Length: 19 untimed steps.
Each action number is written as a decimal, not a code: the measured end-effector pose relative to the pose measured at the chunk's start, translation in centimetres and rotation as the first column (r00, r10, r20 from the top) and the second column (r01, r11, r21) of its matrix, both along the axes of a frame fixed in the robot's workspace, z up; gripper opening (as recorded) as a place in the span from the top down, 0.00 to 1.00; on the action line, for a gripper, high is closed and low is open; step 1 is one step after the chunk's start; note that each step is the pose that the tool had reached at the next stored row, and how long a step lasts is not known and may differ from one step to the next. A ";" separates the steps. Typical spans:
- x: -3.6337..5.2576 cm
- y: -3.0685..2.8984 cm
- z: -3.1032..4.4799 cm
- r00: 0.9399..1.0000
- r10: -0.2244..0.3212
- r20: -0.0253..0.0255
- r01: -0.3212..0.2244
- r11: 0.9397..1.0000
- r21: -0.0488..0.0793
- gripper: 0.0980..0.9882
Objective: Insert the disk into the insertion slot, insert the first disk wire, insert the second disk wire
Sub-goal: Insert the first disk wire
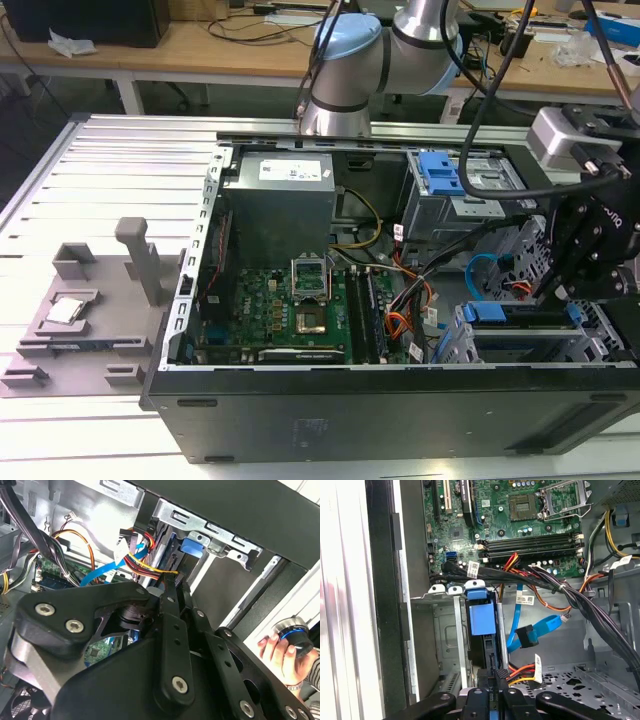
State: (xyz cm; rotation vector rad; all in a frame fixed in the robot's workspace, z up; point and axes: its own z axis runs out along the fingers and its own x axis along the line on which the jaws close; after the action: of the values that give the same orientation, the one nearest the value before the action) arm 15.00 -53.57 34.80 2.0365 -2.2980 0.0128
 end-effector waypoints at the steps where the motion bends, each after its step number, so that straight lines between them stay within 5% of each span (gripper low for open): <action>1: -0.01 0.08 -0.05 1.000 0.002 0.000 -0.002 1.000 0.000 0.92; 8: 0.00 0.52 -0.41 0.999 0.052 0.000 -0.052 0.999 0.001 0.92; 19: -0.04 0.53 -1.08 0.999 0.053 0.000 -0.053 0.999 0.002 0.92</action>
State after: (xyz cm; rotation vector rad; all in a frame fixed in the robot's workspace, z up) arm 14.97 -53.04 33.72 2.0974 -2.2449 0.0131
